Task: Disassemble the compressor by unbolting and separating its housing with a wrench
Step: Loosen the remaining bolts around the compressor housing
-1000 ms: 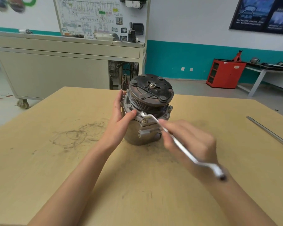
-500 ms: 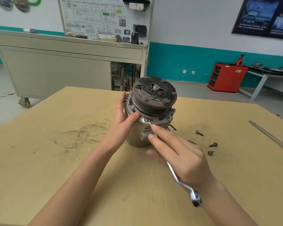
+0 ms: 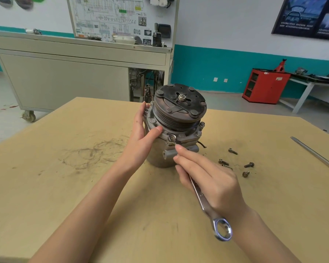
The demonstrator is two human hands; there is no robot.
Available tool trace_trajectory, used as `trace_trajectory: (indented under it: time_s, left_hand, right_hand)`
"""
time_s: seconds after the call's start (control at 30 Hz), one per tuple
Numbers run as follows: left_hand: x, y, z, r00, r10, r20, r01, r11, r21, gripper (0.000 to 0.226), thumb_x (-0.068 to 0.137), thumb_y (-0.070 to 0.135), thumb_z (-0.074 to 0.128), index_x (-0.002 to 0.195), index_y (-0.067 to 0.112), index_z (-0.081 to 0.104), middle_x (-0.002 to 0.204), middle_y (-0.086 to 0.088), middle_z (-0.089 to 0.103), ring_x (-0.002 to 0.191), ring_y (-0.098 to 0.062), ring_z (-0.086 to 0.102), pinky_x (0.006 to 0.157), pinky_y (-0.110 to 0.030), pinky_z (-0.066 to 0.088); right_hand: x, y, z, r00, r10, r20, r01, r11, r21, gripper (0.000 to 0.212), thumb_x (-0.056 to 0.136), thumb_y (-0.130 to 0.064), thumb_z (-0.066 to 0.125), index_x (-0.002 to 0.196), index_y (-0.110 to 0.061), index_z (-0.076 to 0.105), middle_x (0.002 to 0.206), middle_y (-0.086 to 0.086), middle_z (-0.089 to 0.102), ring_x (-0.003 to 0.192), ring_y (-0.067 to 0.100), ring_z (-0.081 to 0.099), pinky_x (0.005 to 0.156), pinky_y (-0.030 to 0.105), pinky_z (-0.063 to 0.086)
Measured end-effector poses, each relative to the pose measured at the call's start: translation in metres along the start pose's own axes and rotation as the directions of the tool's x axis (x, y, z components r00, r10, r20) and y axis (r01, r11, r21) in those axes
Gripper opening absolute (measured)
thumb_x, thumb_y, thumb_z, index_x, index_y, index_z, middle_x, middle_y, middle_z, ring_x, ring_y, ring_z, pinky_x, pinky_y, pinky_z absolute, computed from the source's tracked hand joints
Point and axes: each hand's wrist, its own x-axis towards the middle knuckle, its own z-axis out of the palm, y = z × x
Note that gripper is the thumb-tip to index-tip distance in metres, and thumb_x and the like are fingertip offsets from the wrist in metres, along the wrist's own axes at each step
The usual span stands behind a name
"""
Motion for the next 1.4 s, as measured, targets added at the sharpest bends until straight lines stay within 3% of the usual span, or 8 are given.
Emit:
trace_trajectory:
  time_s: [0.23,0.4,0.53,0.67,0.77,0.97,1.03,1.4]
  left_hand:
    - [0.0,0.0,0.0,1.0,0.002,-0.009,-0.002,1.0,0.0,0.067,0.098,0.013,0.05,0.152,0.026,0.013,0.146,0.019,0.025,0.134,0.006,0.026,0.106,-0.009,0.026]
    - [-0.001,-0.001,-0.001,1.0,-0.016,-0.005,0.016,1.0,0.016,0.067,0.098,0.017,0.051,0.152,0.03,0.013,0.145,0.021,0.025,0.122,0.018,0.03,0.092,0.004,0.026]
    - [-0.001,0.0,-0.001,1.0,-0.012,-0.007,0.012,1.0,0.021,0.067,0.098,0.017,0.051,0.151,0.03,0.013,0.145,0.021,0.024,0.128,0.01,0.027,0.09,0.006,0.026]
    - [-0.001,0.001,-0.001,1.0,-0.016,-0.002,0.017,0.999,0.029,0.067,0.098,0.017,0.051,0.152,0.029,0.013,0.144,0.022,0.025,0.125,0.013,0.03,0.09,0.007,0.026]
    - [-0.001,0.001,-0.002,1.0,-0.015,0.002,0.015,0.999,0.036,0.067,0.098,0.017,0.051,0.152,0.029,0.013,0.143,0.024,0.026,0.113,0.031,0.03,0.088,0.008,0.027]
    - [-0.001,0.001,-0.001,1.0,-0.015,-0.007,0.016,1.0,0.021,0.067,0.098,0.015,0.051,0.152,0.028,0.014,0.147,0.019,0.026,0.122,0.018,0.033,0.094,0.003,0.027]
    - [-0.001,0.002,-0.001,1.0,-0.017,-0.005,0.017,1.0,0.026,0.067,0.098,0.016,0.051,0.152,0.029,0.014,0.145,0.021,0.025,0.123,0.016,0.032,0.093,0.005,0.027]
    - [-0.003,0.004,-0.001,1.0,-0.01,-0.01,0.01,1.0,0.029,0.067,0.097,0.016,0.052,0.152,0.027,0.014,0.147,0.019,0.027,0.128,0.011,0.028,0.106,-0.011,0.026]
  right_hand:
    - [-0.009,-0.002,0.008,0.958,0.286,-0.019,-0.264,0.906,0.331,0.016,0.085,-0.003,0.06,0.092,0.0,0.074,0.107,0.007,0.07,0.097,0.008,0.067,0.086,0.019,0.051]
    - [-0.009,0.034,-0.003,0.701,0.547,0.459,-0.612,0.13,0.78,0.021,0.082,-0.002,0.058,0.093,-0.009,0.075,0.118,0.003,0.065,0.106,0.02,0.063,0.082,0.03,0.054]
    - [0.003,0.06,-0.004,0.576,0.424,0.699,-0.689,-0.208,0.694,0.039,0.081,-0.008,0.057,0.117,-0.018,0.068,0.092,0.015,0.069,0.079,0.023,0.067,0.071,0.03,0.054]
    - [0.012,0.062,-0.002,0.553,0.429,0.714,-0.609,-0.378,0.698,0.03,0.073,-0.014,0.057,0.097,-0.01,0.075,0.083,0.012,0.07,0.076,0.02,0.067,0.069,0.026,0.055]
    - [0.015,0.047,-0.005,0.61,0.497,0.618,-0.578,-0.255,0.775,0.028,0.075,-0.015,0.052,0.087,-0.01,0.076,0.072,0.01,0.066,0.066,0.018,0.061,0.063,0.025,0.051]
    - [0.004,-0.001,0.0,0.812,0.557,0.174,-0.551,0.631,0.547,0.028,0.09,-0.016,0.047,0.105,-0.012,0.069,0.081,0.001,0.068,0.073,0.012,0.065,0.071,0.026,0.053]
    - [-0.002,-0.012,0.005,0.878,0.475,0.059,-0.46,0.801,0.382,0.032,0.091,-0.017,0.045,0.108,-0.004,0.069,0.084,0.003,0.067,0.074,0.01,0.064,0.071,0.026,0.054]
    - [-0.002,-0.029,0.03,0.914,0.374,-0.156,-0.334,0.914,0.232,0.025,0.089,-0.007,0.05,0.092,0.002,0.073,0.078,0.007,0.07,0.067,0.015,0.067,0.067,0.023,0.053]
